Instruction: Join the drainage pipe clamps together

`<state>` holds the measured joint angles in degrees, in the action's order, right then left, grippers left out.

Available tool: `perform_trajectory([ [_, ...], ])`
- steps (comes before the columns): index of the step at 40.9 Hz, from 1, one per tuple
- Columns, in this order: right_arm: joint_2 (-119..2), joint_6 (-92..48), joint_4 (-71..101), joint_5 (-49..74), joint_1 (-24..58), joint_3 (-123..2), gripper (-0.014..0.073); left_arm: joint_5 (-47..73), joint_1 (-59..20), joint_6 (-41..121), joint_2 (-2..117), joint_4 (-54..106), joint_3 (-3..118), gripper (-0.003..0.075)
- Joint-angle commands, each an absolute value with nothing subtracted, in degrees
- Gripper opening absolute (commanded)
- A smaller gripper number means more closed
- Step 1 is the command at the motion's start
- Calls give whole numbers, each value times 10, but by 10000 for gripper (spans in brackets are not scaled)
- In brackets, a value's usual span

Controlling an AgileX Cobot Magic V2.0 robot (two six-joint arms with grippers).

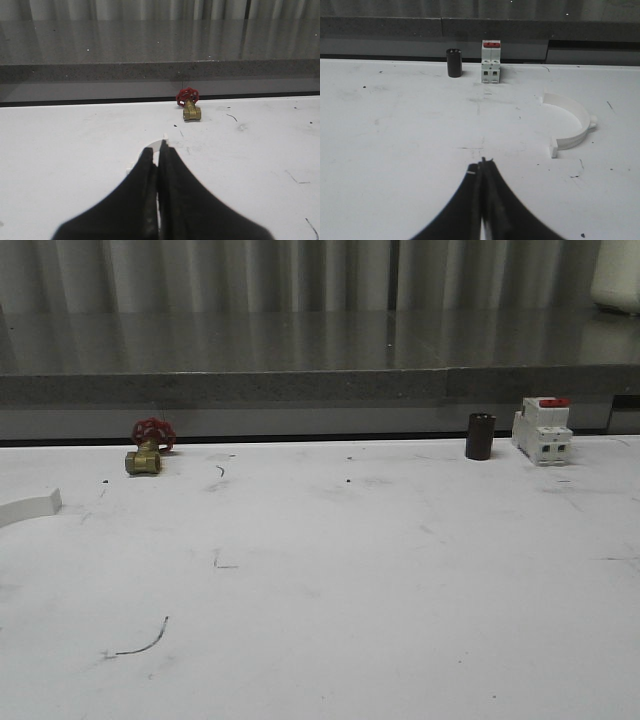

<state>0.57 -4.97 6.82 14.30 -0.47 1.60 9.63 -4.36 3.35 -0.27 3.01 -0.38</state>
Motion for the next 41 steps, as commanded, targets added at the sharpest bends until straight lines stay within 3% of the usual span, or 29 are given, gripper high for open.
perform_trajectory([
  [1,15,-56,70,99,-7,14,-62,45,-42,31,-14,35,-4,-20],
  [41,15,-55,78,91,-7,14,-62,22,-42,31,-14,0,-4,-20],
])
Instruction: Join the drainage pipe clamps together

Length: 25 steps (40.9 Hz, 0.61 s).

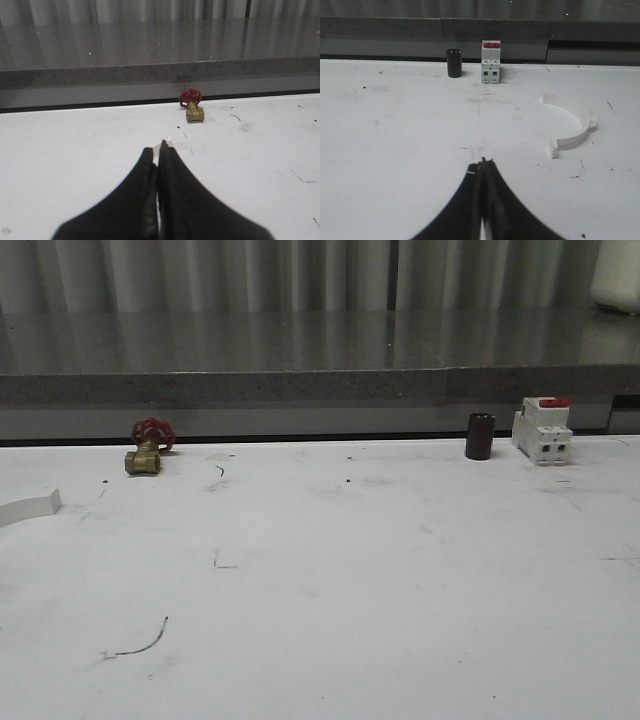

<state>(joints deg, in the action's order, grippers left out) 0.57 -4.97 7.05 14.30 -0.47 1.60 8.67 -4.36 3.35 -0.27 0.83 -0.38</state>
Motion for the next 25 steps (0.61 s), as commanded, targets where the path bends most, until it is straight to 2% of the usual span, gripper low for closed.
perform_trajectory([
  [1,15,-55,81,88,-7,14,-62,18,-42,31,-14,0,-4,-20],
  [9,15,-55,101,82,-7,-7,-62,-103,-42,31,-14,4,2,-20],
  [12,15,-55,101,94,-7,-38,-61,-109,-42,31,-14,4,28,-20],
  [19,-14,-55,102,184,-7,-163,-61,0,-42,31,10,-7,138,-20],
  [25,-103,-55,102,207,-7,-254,-61,114,-42,31,95,-51,224,-20],
])
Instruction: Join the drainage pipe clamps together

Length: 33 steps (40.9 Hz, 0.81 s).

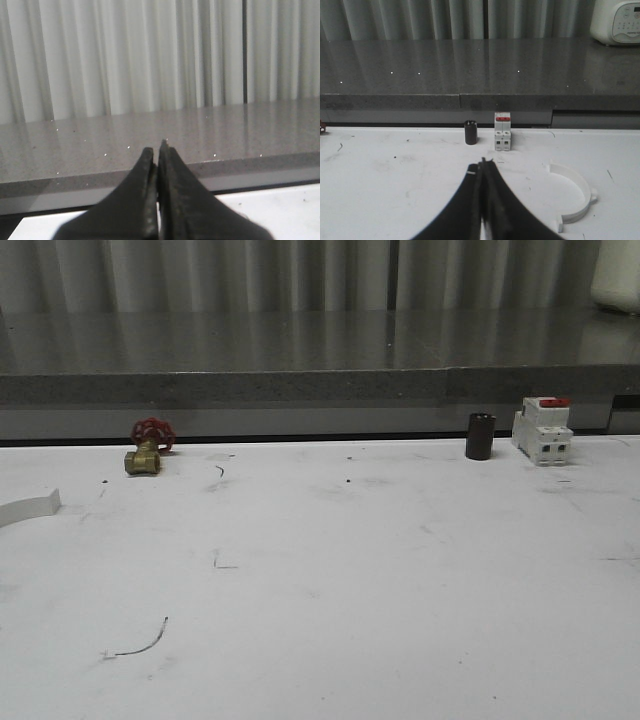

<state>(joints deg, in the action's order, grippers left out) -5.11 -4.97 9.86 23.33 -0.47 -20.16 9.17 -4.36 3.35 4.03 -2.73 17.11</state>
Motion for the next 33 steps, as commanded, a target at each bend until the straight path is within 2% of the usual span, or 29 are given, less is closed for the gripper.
perform_trajectory([
  [1,-117,-55,102,207,-7,-266,-61,120,-42,31,108,-59,233,-20],
  [7,-197,-55,102,205,-7,-300,-61,102,-42,31,178,-58,261,-20],
  [12,-206,-55,102,204,-7,-301,-56,93,-42,31,184,-57,261,-18],
  [15,-206,-55,102,204,-7,-301,-19,93,-42,31,184,-55,261,26],
  [18,-206,-55,102,204,-7,-301,84,93,-42,31,184,-41,261,150],
  [21,-206,-55,102,204,-7,-301,260,93,-42,31,184,-18,261,331],
  [23,-206,-55,102,204,-7,-301,412,93,-42,31,184,-3,261,468],
  [27,-206,-55,98,204,-7,-301,623,93,-42,31,184,6,261,644],
  [29,-206,-55,98,204,-7,-301,663,93,-42,31,184,6,261,683],
  [33,-206,-55,98,204,-7,-301,642,93,-42,31,184,6,261,671],
])
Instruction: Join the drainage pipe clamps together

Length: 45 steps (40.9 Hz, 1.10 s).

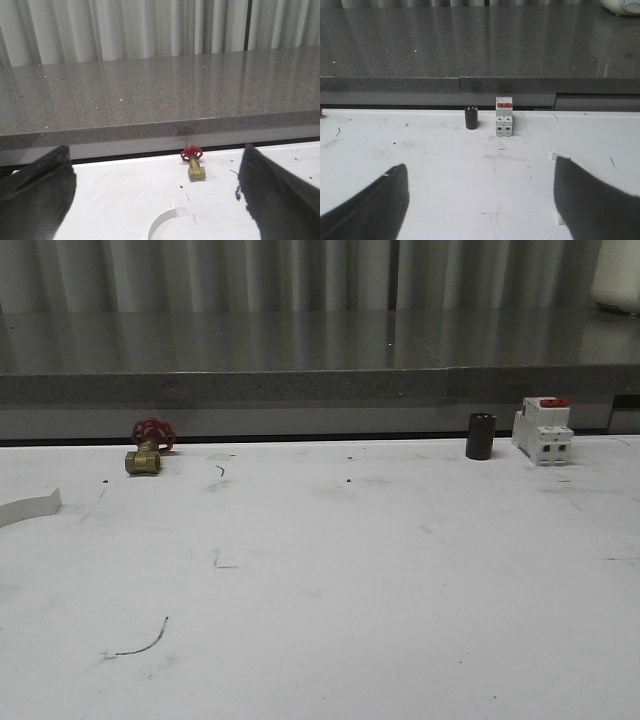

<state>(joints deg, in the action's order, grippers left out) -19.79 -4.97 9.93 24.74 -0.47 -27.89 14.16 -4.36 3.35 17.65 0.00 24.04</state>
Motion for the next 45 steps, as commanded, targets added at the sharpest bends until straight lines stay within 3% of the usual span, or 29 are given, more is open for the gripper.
perform_trajectory([
  [1,-206,-55,98,204,-7,-301,642,93,-42,31,184,6,261,665],
  [13,-206,-55,98,204,-7,-301,642,122,-42,31,225,15,272,585],
  [26,-206,-55,98,204,-7,-301,642,302,-42,10,509,21,461,575],
  [33,-206,-55,98,204,-7,-301,642,338,-39,10,634,20,537,575],
  [45,-206,-55,98,204,-7,-301,642,354,54,86,800,85,597,550],
])
